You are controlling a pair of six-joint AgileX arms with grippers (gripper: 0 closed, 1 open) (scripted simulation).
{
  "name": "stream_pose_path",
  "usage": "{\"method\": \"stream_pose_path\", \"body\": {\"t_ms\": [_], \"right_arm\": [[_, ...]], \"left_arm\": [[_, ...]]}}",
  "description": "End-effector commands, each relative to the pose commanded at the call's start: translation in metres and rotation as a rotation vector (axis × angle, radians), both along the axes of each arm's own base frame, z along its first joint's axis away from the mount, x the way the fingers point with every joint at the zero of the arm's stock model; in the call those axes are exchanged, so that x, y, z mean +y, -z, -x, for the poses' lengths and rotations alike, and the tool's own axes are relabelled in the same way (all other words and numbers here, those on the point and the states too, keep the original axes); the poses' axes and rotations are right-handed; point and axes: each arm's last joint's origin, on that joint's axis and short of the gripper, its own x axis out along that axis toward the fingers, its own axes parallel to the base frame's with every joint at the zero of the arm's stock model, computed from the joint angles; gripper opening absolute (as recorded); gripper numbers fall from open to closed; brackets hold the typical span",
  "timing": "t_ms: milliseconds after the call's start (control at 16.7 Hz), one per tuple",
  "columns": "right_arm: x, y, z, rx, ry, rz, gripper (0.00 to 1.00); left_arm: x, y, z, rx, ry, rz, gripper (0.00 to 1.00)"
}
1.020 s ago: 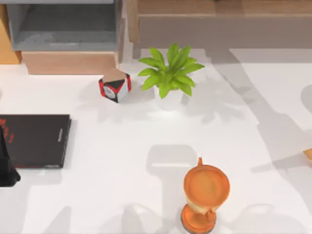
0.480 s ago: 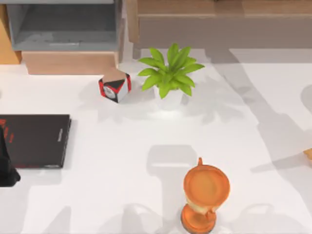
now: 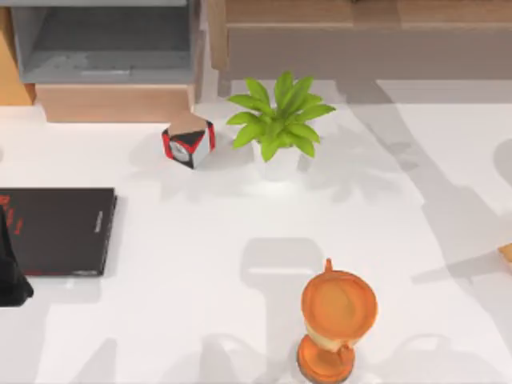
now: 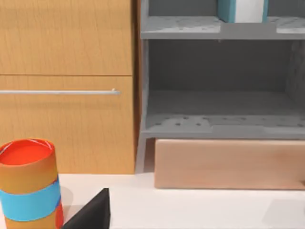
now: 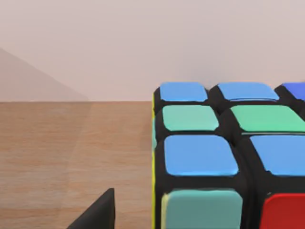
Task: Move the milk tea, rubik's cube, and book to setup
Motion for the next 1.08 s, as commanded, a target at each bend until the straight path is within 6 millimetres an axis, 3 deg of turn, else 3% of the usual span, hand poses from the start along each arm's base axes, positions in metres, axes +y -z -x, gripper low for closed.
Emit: {"method": "stream_pose_path", "body": {"t_ms": [720,1080], "right_arm": [[-0.001,0.0,0.03,0.0,0.002,0.0,1.0],[-0.007,-0.001,0.032,0.004,0.006,0.002,1.0]], "left_arm": [[0.0,0.0,0.0,0.0,0.0,0.0,1.0],[0.0,0.0,0.0,0.0,0.0,0.0,1.0]]}}
